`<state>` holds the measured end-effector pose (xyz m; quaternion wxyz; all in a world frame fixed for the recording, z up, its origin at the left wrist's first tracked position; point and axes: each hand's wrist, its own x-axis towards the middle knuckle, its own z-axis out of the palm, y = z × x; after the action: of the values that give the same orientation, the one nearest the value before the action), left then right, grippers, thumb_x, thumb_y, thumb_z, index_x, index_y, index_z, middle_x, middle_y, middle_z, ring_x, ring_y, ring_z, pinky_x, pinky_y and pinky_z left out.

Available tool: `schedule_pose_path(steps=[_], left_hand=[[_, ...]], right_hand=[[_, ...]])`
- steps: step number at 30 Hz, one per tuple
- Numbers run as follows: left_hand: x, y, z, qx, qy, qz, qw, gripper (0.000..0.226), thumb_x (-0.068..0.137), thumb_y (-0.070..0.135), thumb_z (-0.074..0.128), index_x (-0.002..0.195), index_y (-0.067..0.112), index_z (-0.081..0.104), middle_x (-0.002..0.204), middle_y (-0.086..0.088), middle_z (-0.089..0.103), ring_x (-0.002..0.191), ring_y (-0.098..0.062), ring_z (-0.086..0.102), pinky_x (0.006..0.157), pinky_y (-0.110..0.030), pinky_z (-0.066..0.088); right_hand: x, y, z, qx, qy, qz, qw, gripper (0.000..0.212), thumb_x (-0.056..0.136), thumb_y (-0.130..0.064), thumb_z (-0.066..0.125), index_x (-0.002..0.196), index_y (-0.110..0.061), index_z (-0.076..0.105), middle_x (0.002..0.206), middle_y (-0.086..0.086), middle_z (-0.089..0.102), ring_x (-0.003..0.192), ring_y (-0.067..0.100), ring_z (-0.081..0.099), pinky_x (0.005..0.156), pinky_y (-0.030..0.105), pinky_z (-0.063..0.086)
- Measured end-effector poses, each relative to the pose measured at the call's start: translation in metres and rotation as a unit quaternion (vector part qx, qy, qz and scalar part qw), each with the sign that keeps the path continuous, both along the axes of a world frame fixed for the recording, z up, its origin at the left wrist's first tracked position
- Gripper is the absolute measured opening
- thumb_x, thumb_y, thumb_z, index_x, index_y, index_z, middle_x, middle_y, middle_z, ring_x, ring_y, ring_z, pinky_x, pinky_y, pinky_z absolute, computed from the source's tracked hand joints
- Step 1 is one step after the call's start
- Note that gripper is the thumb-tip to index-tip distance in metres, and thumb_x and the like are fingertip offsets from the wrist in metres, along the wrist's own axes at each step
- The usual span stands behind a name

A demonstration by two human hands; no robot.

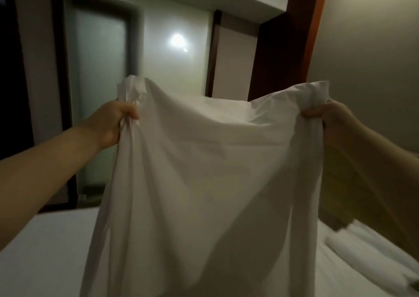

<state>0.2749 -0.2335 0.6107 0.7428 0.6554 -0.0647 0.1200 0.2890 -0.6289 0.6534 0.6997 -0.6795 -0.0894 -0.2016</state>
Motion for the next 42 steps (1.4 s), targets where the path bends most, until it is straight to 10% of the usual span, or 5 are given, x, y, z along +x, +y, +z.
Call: schedule_pose_path(steps=[7,12,19,27,42], left_hand=[[0.224,0.061,-0.020,0.057,0.128,0.040,0.989,0.015,0.089,0.010,0.046,0.090,0.003,0.060,0.063,-0.011,0.067,0.050,-0.019,0.065,0.050,-0.026,0.055],[0.257,0.089,-0.233,0.147,0.343,0.109,0.921,0.089,0.086,0.044,0.062,0.151,0.021,0.005,0.151,-0.007,0.030,0.125,-0.030,0.044,0.100,-0.043,0.038],[0.158,0.065,-0.495,0.173,0.525,0.032,0.833,0.103,0.084,0.044,0.063,0.149,0.017,-0.013,0.158,-0.009,0.006,0.142,-0.028,0.019,0.112,-0.043,0.021],[0.021,0.038,-0.602,0.067,0.562,0.037,0.824,0.140,0.045,0.068,0.079,0.149,0.031,-0.008,0.159,0.003,-0.002,0.141,-0.023,0.025,0.114,-0.043,0.026],[-0.208,-0.040,-0.672,0.144,0.481,0.110,0.858,0.050,0.090,0.029,0.059,0.135,0.011,0.045,0.122,-0.008,0.056,0.099,-0.022,0.053,0.083,-0.030,0.043]], right_hand=[[0.241,0.055,-0.026,-0.166,0.051,-0.143,0.974,0.064,0.087,-0.013,0.063,0.144,-0.013,0.032,0.136,0.012,0.048,0.123,0.035,0.047,0.100,0.047,0.042],[0.300,0.067,-0.243,-0.341,0.223,-0.153,0.900,0.089,0.083,-0.025,0.071,0.151,-0.011,0.014,0.153,0.013,0.027,0.136,0.033,0.032,0.108,0.040,0.032],[0.206,0.073,-0.515,-0.473,0.450,-0.010,0.757,0.079,0.090,-0.036,0.060,0.149,-0.008,0.016,0.154,0.014,0.024,0.140,0.029,0.027,0.112,0.035,0.026],[0.057,0.077,-0.641,-0.528,0.488,0.068,0.692,0.074,0.093,-0.046,0.049,0.151,-0.022,0.010,0.156,0.005,0.020,0.138,0.031,0.029,0.111,0.043,0.029],[-0.186,0.101,-0.733,-0.583,0.333,0.135,0.728,0.064,0.096,-0.052,0.033,0.150,-0.027,0.011,0.159,-0.002,0.007,0.146,0.024,0.007,0.117,0.044,0.014]])
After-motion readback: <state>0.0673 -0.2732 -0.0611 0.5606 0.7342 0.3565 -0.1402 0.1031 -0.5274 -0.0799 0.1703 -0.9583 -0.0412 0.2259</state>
